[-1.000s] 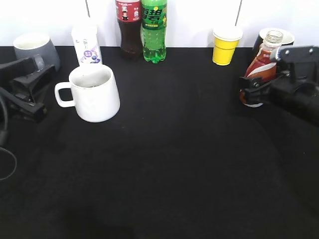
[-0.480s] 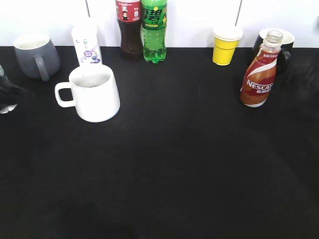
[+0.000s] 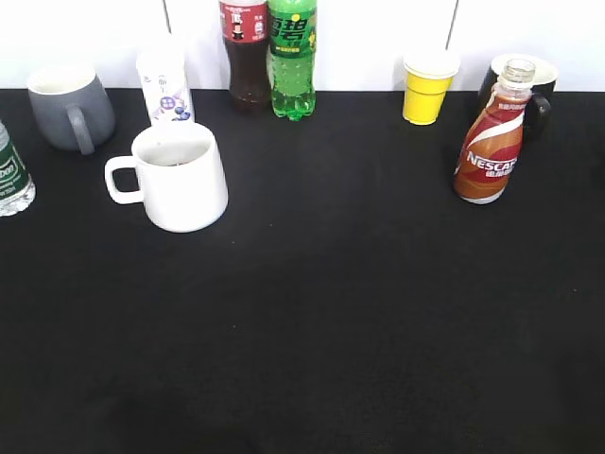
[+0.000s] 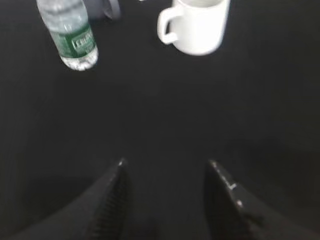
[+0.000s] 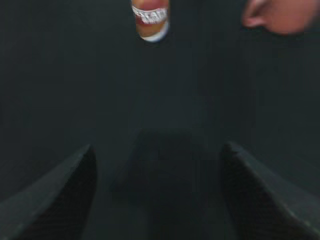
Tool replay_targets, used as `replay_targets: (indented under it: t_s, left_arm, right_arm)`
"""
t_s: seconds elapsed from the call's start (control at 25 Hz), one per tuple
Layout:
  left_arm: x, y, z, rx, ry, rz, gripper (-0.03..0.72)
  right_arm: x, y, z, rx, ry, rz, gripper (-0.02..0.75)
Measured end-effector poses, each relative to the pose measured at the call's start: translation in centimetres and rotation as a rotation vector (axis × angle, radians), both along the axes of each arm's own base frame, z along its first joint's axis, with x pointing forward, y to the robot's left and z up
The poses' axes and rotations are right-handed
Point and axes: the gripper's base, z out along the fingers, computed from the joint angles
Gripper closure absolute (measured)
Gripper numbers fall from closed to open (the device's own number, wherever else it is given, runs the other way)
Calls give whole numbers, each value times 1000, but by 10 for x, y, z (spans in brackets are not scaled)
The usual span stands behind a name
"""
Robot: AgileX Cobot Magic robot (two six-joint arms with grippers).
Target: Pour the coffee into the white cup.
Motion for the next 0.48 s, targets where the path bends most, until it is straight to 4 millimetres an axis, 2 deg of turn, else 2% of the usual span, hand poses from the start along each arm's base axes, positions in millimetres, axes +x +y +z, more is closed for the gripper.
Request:
replay_targets:
  t_s: [0.04, 0.12, 0.2, 0.48]
  left_arm:
    - [-7, 2, -5, -9, -29, -2, 312]
    - [-14, 4, -13, -17, -58, -3, 312]
    - [-11, 3, -14, -31, -87, -7, 312]
    - [-5, 1, -18, -41, -117, -7, 312]
  right_arm:
    - [-17, -3, -6, -2, -46, -3, 162]
    - [-32, -7, -24, -8, -89, -10, 162]
    - [-30, -8, -40, -28, -74, -19, 162]
    - [-29, -8, -40, -23, -90, -21, 162]
